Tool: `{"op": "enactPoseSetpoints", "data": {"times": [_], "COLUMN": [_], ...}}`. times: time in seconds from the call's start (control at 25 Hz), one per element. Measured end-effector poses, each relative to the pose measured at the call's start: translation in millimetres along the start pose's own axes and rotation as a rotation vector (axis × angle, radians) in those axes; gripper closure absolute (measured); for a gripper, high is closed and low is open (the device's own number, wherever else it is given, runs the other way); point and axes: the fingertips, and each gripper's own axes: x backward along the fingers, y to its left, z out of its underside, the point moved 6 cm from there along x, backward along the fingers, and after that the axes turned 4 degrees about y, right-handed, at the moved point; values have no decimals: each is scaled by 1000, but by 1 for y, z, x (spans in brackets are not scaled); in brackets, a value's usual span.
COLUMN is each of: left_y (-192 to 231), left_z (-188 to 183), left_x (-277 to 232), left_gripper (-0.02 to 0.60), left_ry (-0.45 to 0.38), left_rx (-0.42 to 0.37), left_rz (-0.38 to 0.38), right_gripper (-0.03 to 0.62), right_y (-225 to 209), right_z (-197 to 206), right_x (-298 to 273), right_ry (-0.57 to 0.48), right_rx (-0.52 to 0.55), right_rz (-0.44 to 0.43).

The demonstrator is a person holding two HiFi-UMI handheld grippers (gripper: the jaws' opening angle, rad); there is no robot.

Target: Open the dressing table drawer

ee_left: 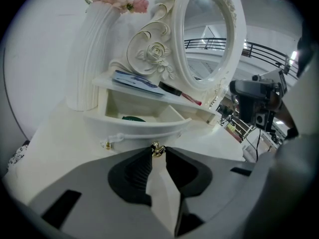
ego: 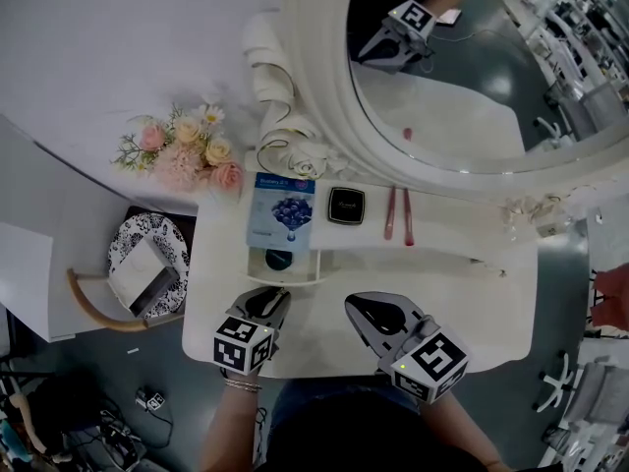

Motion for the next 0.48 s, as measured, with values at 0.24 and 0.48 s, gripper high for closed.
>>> {"op": "enactPoseSetpoints", "data": {"times": [0.24, 0.48], "left_y": [-1, -2], "left_z": [2, 3], "left_x": [1, 1], "left_gripper": [484, 482], "left_ry": [-5, -19], "left_rx": [3, 8], "left_rz": [2, 3], "right_gripper": [576, 576], "right_y": [3, 6], "right_z": [0, 1], "right_x": [-3, -3], "right_ry": [3, 5], "right_rx": [6, 10], "right_rz": [-7, -15]}}
